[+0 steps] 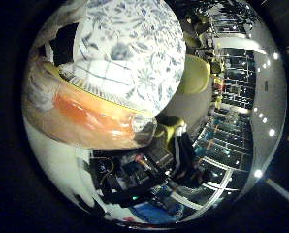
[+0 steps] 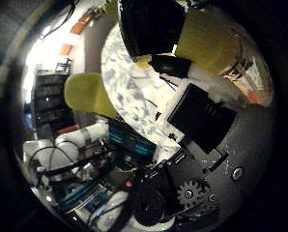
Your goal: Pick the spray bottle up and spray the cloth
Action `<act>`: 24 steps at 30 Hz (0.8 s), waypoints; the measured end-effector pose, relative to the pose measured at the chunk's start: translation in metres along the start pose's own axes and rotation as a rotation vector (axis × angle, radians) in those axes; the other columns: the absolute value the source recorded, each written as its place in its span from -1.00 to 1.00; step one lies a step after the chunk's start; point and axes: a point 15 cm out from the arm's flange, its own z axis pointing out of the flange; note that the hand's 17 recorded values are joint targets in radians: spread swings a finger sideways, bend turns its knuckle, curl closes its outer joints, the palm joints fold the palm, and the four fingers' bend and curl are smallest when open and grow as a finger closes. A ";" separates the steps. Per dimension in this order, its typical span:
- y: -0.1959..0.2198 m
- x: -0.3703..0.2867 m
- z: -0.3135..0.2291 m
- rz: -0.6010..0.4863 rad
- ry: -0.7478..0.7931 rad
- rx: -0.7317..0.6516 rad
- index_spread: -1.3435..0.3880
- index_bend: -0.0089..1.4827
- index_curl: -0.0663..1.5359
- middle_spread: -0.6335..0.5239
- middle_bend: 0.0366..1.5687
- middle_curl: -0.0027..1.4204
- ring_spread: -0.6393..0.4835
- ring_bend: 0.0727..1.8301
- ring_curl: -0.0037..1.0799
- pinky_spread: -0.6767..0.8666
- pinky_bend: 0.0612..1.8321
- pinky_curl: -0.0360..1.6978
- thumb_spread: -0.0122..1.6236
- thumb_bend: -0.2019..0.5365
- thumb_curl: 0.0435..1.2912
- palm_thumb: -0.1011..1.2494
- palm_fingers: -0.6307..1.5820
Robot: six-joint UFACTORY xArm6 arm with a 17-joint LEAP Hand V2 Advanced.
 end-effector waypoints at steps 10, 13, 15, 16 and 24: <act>-0.062 -0.068 -0.047 0.044 -0.443 0.284 0.35 0.64 -0.12 -0.03 0.70 -0.19 -0.14 0.57 0.09 -0.41 0.08 0.44 0.53 -0.48 -0.27 0.66 0.67; -0.081 -0.083 -0.048 0.042 -0.596 0.390 0.35 0.64 -0.12 -0.03 0.70 -0.19 -0.14 0.57 0.09 -0.41 0.08 0.44 0.51 -0.48 -0.26 0.67 0.67; -0.087 -0.083 -0.027 0.062 -0.662 0.431 0.35 0.64 -0.12 -0.03 0.70 -0.19 -0.14 0.57 0.09 -0.41 0.08 0.44 0.51 -0.48 -0.26 0.67 0.67; -0.088 -0.084 -0.013 0.084 -0.697 0.441 0.35 0.64 -0.12 -0.03 0.70 -0.19 -0.14 0.57 0.09 -0.41 0.08 0.44 0.51 -0.48 -0.25 0.67 0.67; -0.116 -0.089 0.033 0.156 -0.910 0.559 0.35 0.64 -0.12 -0.02 0.69 -0.20 -0.14 0.57 0.08 -0.41 0.08 0.44 0.49 -0.48 -0.23 0.70 0.67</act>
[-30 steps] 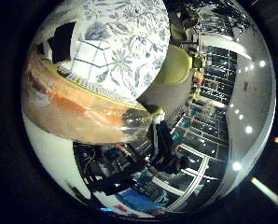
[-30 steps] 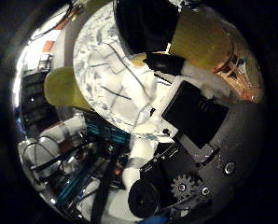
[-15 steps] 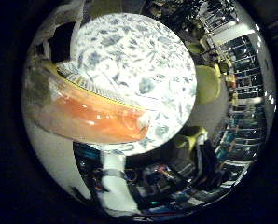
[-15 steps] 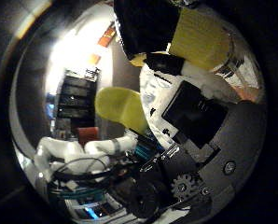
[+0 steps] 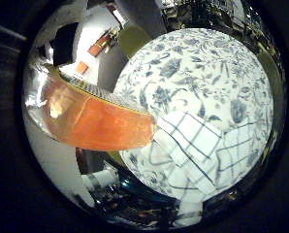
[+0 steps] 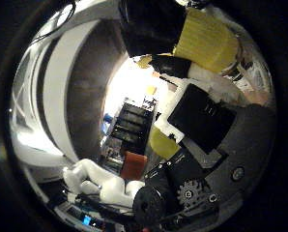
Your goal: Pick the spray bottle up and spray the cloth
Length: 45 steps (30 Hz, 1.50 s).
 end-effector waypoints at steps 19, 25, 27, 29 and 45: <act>-0.035 0.068 0.089 0.014 -0.101 -0.010 0.36 0.64 -0.12 -0.02 0.69 -0.20 -0.13 0.57 0.07 -0.41 0.08 0.44 0.50 -0.48 -0.19 0.75 0.67; -0.051 0.085 0.106 0.010 -0.101 -0.023 0.36 0.64 -0.12 -0.02 0.69 -0.20 -0.13 0.57 0.07 -0.41 0.08 0.44 0.50 -0.48 -0.18 0.73 0.67; -0.050 0.090 0.110 0.014 -0.099 -0.030 0.36 0.64 -0.12 -0.01 0.70 -0.20 -0.13 0.57 0.07 -0.41 0.08 0.44 0.50 -0.48 -0.18 0.73 0.67; -0.050 0.097 0.114 0.011 -0.098 -0.034 0.36 0.63 -0.12 -0.01 0.69 -0.20 -0.13 0.56 0.07 -0.41 0.08 0.44 0.50 -0.48 -0.18 0.73 0.67; -0.042 0.115 0.125 0.010 -0.093 -0.064 0.36 0.47 -0.15 -0.01 0.62 -0.24 -0.12 0.51 0.01 -0.47 0.05 0.27 0.32 -0.55 -0.14 0.57 0.66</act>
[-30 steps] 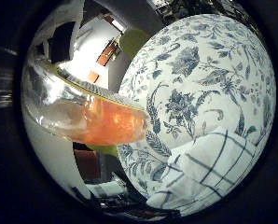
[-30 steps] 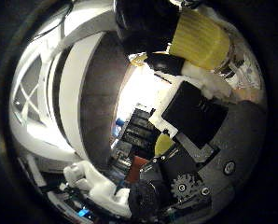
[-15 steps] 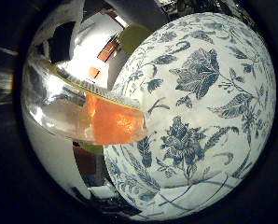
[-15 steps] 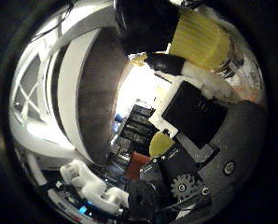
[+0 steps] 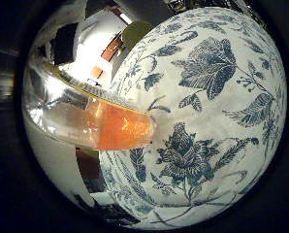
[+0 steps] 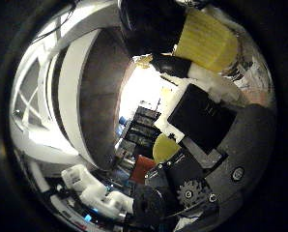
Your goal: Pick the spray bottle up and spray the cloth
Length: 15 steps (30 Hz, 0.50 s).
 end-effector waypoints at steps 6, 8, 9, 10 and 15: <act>0.006 0.002 0.001 -0.039 0.007 -0.025 0.28 -0.22 -0.22 -0.06 0.34 -0.29 -0.15 0.39 -0.05 -0.61 0.14 0.08 -0.04 -0.53 -0.07 0.46 0.34; 0.015 0.005 0.001 -0.056 0.023 -0.067 0.23 -0.33 -0.21 -0.10 0.26 -0.29 -0.16 0.34 -0.05 -0.62 0.01 0.05 -0.01 -0.52 -0.08 0.46 0.06; 0.018 0.007 0.000 -0.066 0.031 -0.085 0.20 -0.32 -0.21 -0.11 0.25 -0.29 -0.15 0.30 -0.06 -0.59 -0.07 0.04 0.02 -0.52 -0.09 0.45 -0.03; 0.021 0.010 -0.001 -0.074 0.041 -0.100 0.18 -0.28 -0.21 -0.11 0.25 -0.28 -0.13 0.22 -0.10 -0.52 -0.17 0.02 0.06 -0.53 -0.10 0.44 -0.14; 0.019 0.010 -0.008 -0.087 0.048 -0.104 0.13 -0.32 -0.27 -0.03 -0.02 -0.38 0.05 -0.05 -0.25 -0.01 -0.30 -0.06 0.17 -0.56 -0.19 0.33 -0.42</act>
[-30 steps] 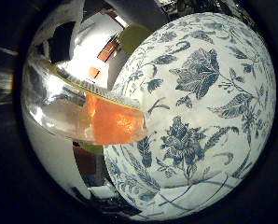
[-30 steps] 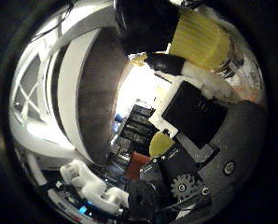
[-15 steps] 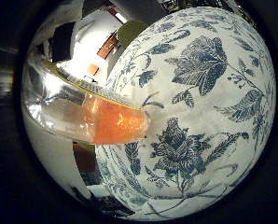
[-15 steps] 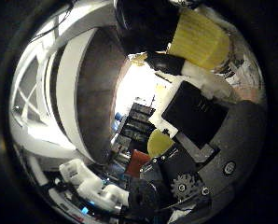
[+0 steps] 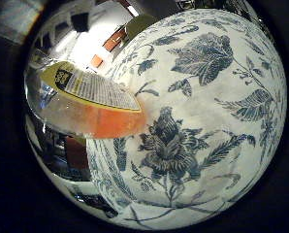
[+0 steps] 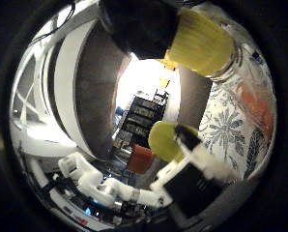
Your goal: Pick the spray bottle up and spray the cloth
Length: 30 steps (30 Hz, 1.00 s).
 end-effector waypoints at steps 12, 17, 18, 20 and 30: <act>0.010 0.011 -0.054 -0.017 0.006 -0.030 0.25 -0.66 -0.42 0.20 -0.39 -0.51 0.42 -0.44 -0.49 0.45 -0.52 -0.38 0.23 -0.53 -0.32 0.22 -0.34; 0.009 0.024 -0.095 -0.030 0.064 -0.013 0.26 -0.74 -0.44 0.23 -0.50 -0.52 0.48 -0.55 -0.53 0.45 -0.59 -0.46 0.23 -0.52 -0.34 0.22 -0.30; 0.007 0.024 -0.104 -0.034 0.071 0.000 0.26 -0.75 -0.44 0.23 -0.51 -0.52 0.49 -0.56 -0.54 0.45 -0.59 -0.47 0.23 -0.52 -0.34 0.22 -0.29; 0.011 0.022 -0.117 -0.032 0.075 0.007 0.27 -0.75 -0.45 0.24 -0.54 -0.52 0.49 -0.59 -0.54 0.45 -0.61 -0.50 0.23 -0.52 -0.34 0.23 -0.28; 0.046 -0.001 -0.203 -0.061 0.166 0.042 0.29 -0.76 -0.49 0.25 -0.62 -0.51 0.52 -0.68 -0.55 0.46 -0.66 -0.57 0.24 -0.51 -0.35 0.26 -0.23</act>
